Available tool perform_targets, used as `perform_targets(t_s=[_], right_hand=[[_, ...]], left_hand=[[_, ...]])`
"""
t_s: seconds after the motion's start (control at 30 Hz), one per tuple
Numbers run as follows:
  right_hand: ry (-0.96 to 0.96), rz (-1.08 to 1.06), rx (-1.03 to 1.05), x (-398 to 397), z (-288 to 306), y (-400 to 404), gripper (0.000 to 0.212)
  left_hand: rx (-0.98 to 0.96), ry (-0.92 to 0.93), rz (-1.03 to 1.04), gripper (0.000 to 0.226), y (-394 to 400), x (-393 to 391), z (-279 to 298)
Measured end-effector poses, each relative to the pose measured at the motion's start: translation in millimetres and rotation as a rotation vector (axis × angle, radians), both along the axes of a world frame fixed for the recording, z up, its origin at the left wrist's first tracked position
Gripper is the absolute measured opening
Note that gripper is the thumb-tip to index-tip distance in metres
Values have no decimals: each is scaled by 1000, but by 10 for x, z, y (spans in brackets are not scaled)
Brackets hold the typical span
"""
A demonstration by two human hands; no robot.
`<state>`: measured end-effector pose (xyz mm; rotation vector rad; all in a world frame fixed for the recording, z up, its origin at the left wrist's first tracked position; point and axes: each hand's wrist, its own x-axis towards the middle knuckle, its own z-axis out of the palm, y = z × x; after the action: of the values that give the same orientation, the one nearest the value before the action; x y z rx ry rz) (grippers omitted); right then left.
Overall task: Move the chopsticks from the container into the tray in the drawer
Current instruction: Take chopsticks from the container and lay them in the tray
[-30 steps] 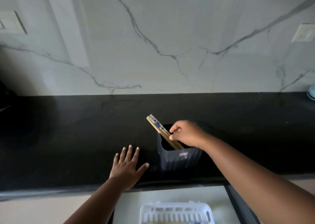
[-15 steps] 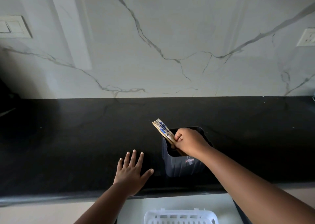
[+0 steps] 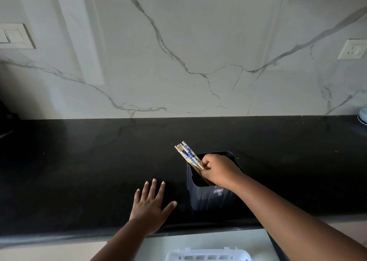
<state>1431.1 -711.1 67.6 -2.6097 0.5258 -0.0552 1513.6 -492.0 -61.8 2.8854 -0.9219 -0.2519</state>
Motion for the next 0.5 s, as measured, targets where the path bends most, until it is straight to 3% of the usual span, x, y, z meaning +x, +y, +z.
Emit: perform_targets(t_s=[0.17,0.23,0.37,0.43,0.5], right_hand=[[-113,17,-36,-91,175,-12,19],[-214,-16,128,-146,413,-29,17],[-505,-39,668,-299,1096,-11,13],[-571,-6,820,-370,1386,-4,11],[-581,26,919,-414,1575,21,11]], left_hand=[[15,23,3,83,5,0,9],[35,54,2,84,-1,9,23],[82,120,2,87,-40,4,160],[-15,36,-32,89,-60,23,377],[-262,-135,-128,85,-84,26,748]])
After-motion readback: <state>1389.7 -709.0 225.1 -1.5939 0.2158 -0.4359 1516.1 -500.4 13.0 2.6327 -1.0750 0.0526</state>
